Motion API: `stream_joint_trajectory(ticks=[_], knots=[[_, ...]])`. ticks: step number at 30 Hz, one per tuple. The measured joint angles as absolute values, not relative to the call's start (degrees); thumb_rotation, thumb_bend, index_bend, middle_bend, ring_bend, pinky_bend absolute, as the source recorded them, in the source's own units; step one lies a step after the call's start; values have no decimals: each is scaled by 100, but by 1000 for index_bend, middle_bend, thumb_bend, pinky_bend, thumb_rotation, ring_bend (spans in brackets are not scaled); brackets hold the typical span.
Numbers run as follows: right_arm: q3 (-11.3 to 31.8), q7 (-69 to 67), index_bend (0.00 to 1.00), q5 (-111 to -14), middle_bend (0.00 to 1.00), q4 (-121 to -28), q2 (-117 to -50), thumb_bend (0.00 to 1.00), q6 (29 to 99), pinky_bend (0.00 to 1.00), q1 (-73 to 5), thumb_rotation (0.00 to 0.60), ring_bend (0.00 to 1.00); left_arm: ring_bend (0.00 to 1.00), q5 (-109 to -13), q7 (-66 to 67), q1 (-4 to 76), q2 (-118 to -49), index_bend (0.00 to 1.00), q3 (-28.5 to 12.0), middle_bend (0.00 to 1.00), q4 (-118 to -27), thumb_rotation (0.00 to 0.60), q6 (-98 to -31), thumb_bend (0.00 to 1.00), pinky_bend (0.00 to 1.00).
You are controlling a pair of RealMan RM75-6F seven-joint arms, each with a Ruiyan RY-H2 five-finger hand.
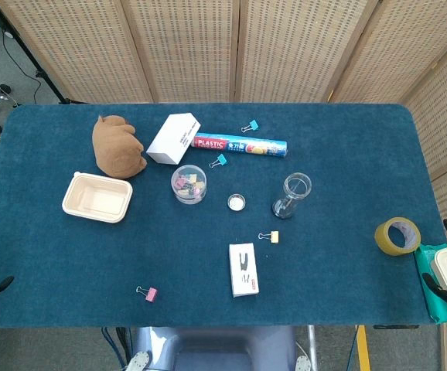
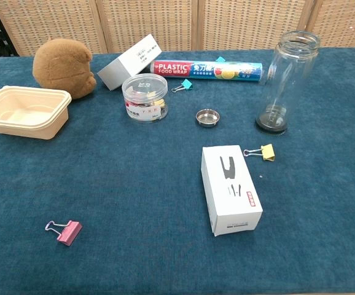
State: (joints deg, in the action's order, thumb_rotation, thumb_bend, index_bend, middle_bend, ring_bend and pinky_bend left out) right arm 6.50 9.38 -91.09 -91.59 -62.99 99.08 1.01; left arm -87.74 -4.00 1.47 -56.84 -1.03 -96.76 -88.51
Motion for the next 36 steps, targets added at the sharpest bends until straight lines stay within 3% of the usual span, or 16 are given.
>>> stream_joint_trajectory(ticks=[13,19,26,36], knots=[[702,952,61,-9143,0,-9536,-6056,0,9690,0,-43,600,0,0,-8777,-281,171,-5677,0,-179,0,-9754,600,-8911,0,0],[1011,1522,75,-8958,0,-10342,-5647,0,9082,0,-504,600,0,0,-8575,-176,314,-5711,0,-364,0,-9822,600,-8796,0,0],[1569,2430,85,-8091,0,-11272,-5391,0,7890,0,-1526,600,0,0,-8538,-112,392,-5734,0,-406,0,-9853,600,-8717,0,0],[2151,3392,113,-6133,0,-11903,-5657,0,6891,0,-2834,600,0,0,-8533,-377,388,-5645,0,-431,0,-9829,600,-8745,0,0]])
